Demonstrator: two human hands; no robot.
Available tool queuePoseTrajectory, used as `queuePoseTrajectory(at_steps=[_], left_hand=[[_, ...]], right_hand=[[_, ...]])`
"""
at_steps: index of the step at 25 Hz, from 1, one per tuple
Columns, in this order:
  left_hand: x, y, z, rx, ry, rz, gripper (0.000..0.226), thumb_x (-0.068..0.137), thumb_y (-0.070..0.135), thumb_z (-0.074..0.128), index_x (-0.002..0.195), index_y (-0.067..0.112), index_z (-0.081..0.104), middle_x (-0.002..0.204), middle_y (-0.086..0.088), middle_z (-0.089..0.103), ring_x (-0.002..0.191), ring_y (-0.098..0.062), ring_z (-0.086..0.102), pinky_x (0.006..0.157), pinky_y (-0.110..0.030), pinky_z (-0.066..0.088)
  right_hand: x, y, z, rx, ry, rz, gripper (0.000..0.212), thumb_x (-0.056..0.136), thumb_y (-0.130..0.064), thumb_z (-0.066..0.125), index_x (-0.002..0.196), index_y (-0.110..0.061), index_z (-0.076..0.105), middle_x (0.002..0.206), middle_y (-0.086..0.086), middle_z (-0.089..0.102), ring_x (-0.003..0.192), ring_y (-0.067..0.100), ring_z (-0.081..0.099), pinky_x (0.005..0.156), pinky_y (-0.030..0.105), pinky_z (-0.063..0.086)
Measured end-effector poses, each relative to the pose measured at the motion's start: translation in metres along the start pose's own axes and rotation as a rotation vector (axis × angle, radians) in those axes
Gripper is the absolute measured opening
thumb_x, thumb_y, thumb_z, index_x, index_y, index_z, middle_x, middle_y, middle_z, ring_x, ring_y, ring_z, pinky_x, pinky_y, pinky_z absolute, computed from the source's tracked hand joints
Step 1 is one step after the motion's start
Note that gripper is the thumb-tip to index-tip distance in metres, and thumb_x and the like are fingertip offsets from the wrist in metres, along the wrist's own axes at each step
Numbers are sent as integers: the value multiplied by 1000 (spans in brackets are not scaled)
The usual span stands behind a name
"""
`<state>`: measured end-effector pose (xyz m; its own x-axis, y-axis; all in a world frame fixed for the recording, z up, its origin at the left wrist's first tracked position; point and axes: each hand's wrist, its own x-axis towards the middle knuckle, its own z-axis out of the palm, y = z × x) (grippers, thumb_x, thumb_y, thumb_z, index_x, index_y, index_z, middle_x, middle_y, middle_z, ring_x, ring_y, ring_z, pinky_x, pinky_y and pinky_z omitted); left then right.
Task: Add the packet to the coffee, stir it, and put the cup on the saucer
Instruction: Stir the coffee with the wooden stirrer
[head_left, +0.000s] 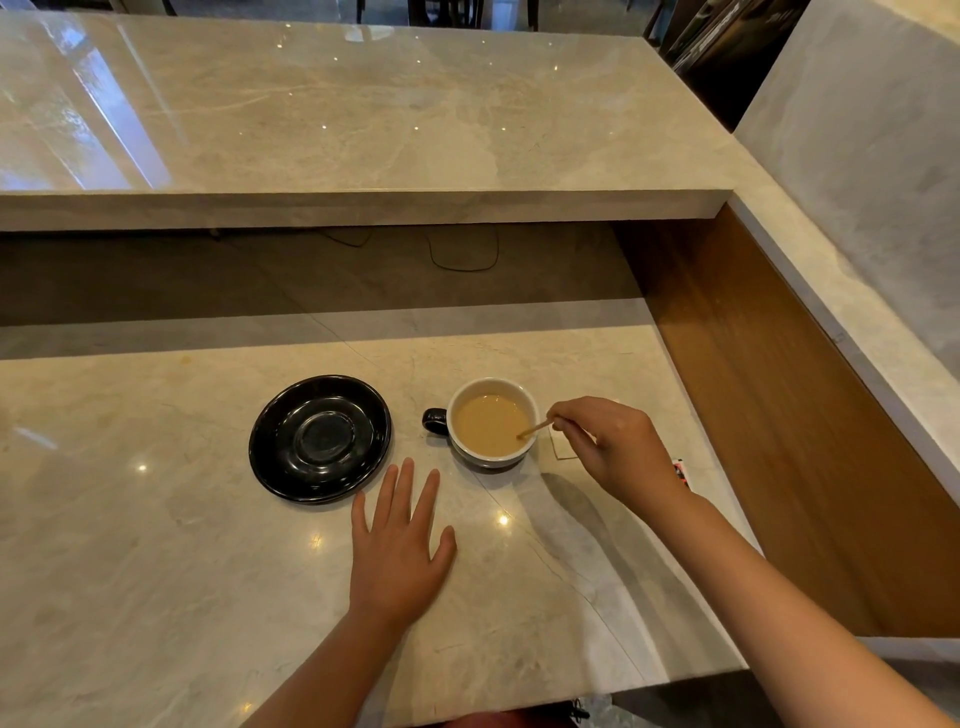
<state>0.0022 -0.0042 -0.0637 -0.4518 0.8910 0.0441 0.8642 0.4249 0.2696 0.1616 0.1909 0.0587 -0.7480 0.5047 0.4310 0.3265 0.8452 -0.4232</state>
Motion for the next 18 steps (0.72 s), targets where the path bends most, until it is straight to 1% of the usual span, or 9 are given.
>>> queuePoseTrajectory(at_steps=[3, 5, 7, 9, 11, 13, 14, 17, 18], left_hand=[[0, 0, -1, 0, -3, -1, 63, 89, 51, 31, 146, 25, 20, 154, -8, 14, 140, -21, 3, 108, -52, 3], [0, 1, -1, -1, -3, -3, 63, 89, 51, 31, 146, 25, 21, 154, -9, 15, 140, -22, 4, 108, -53, 5], [0, 1, -1, -1, -2, -3, 63, 89, 51, 31, 146, 25, 22, 154, -9, 15, 140, -22, 5, 108, -53, 5], [0, 1, -2, -4, 1, 1, 63, 89, 51, 31, 146, 24, 23, 154, -10, 16, 140, -23, 6, 108, -52, 5], [0, 1, -1, -8, 5, 6, 63, 89, 51, 31, 146, 24, 24, 153, -10, 17, 140, -23, 7, 108, -52, 6], [0, 1, -1, -4, 5, 5, 63, 89, 50, 32, 145, 24, 23, 153, -10, 17, 140, -23, 6, 108, -52, 5], [1, 1, -1, 0, 4, 4, 63, 89, 50, 32, 146, 24, 23, 153, -10, 16, 140, -23, 6, 108, -52, 5], [0, 1, -1, 3, 6, 2, 63, 89, 49, 33, 146, 24, 22, 153, -10, 16, 140, -23, 5, 108, -52, 4], [0, 1, -2, 2, 6, 2, 63, 89, 49, 33, 146, 24, 22, 154, -10, 16, 140, -22, 5, 108, -52, 4]], right_hand=[[-6, -6, 6, 175, 34, 119, 16, 83, -13, 58, 88, -5, 71, 80, 7, 75, 77, 11, 64, 71, 12, 45], [-8, -12, 15, 252, 68, 199, 13, 82, -10, 60, 88, -6, 72, 82, 6, 75, 84, 7, 63, 74, 6, 44], [-8, -19, 26, 276, 112, 236, 13, 81, -6, 61, 89, -6, 72, 84, 7, 75, 85, 5, 63, 76, 2, 42], [-4, -22, 35, 254, 160, 253, 14, 81, -5, 60, 90, -6, 72, 84, 8, 75, 81, 7, 64, 76, 2, 43], [2, -22, 39, 204, 206, 265, 15, 81, -3, 60, 90, -5, 71, 84, 9, 75, 79, 12, 65, 76, 2, 41], [3, -17, 37, 151, 226, 270, 15, 82, -3, 58, 89, -4, 71, 84, 10, 75, 78, 10, 64, 76, 0, 39], [2, -14, 35, 128, 222, 269, 15, 82, -4, 58, 89, -5, 71, 83, 9, 75, 77, 9, 63, 74, 2, 40], [-5, -9, 27, 92, 214, 259, 14, 82, -5, 58, 88, -7, 70, 81, 7, 74, 73, 16, 67, 69, 16, 46], [-6, -10, 24, 104, 230, 273, 13, 82, -5, 58, 88, -7, 70, 81, 7, 74, 73, 17, 67, 68, 18, 47]])
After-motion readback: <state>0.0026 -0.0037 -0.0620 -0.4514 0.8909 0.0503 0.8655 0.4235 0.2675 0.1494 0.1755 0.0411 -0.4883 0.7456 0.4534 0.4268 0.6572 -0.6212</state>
